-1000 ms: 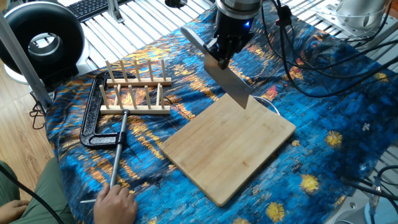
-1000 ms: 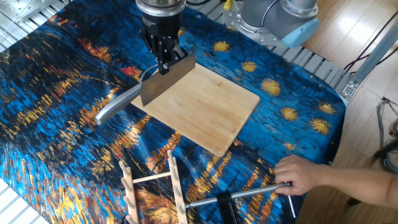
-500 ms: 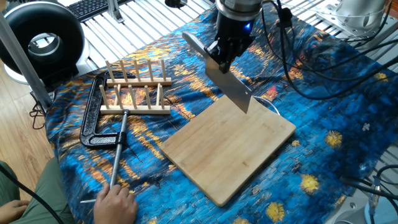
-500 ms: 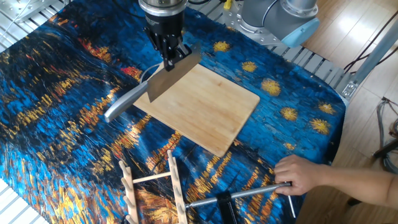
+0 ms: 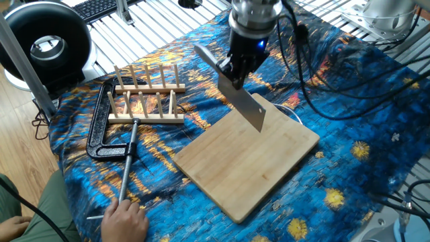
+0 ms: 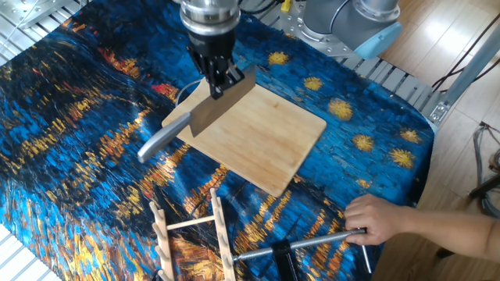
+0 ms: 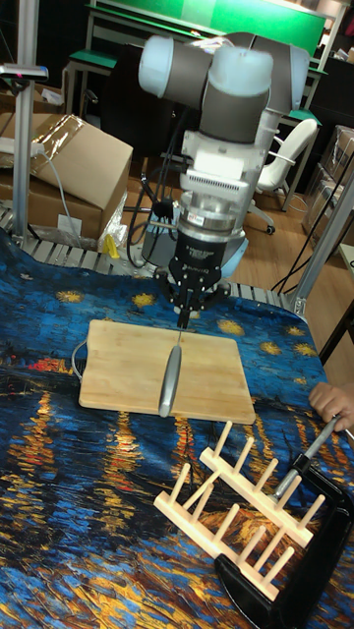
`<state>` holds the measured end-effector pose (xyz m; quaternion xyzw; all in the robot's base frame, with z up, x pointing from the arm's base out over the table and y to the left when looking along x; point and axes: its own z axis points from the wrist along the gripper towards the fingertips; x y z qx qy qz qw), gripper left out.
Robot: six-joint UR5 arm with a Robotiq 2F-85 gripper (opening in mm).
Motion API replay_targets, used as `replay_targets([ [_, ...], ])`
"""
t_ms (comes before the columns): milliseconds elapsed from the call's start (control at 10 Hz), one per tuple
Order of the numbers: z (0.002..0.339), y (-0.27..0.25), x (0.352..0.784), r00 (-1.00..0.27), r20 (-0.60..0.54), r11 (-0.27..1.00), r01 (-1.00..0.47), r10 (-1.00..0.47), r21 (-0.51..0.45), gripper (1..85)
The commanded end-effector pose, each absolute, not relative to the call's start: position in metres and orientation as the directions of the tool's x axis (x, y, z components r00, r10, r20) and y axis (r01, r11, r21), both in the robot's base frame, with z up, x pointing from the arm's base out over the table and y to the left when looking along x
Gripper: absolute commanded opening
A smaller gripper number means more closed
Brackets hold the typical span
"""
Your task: Put the knife on the cutting board
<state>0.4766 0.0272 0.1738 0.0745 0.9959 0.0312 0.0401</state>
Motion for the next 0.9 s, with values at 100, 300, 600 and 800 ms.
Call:
replay_targets([
  [100, 0.147, 0.031, 0.475, -0.984, -0.088, 0.986, 0.149, 0.155, 0.076, 1.0],
  [300, 0.131, 0.033, 0.477, -0.981, -0.106, 0.985, 0.156, 0.163, 0.072, 1.0],
  [600, 0.117, 0.029, 0.476, -0.978, -0.123, 0.985, 0.162, 0.168, 0.062, 1.0],
  [800, 0.109, 0.027, 0.476, -0.977, -0.131, 0.985, 0.163, 0.169, 0.059, 1.0],
])
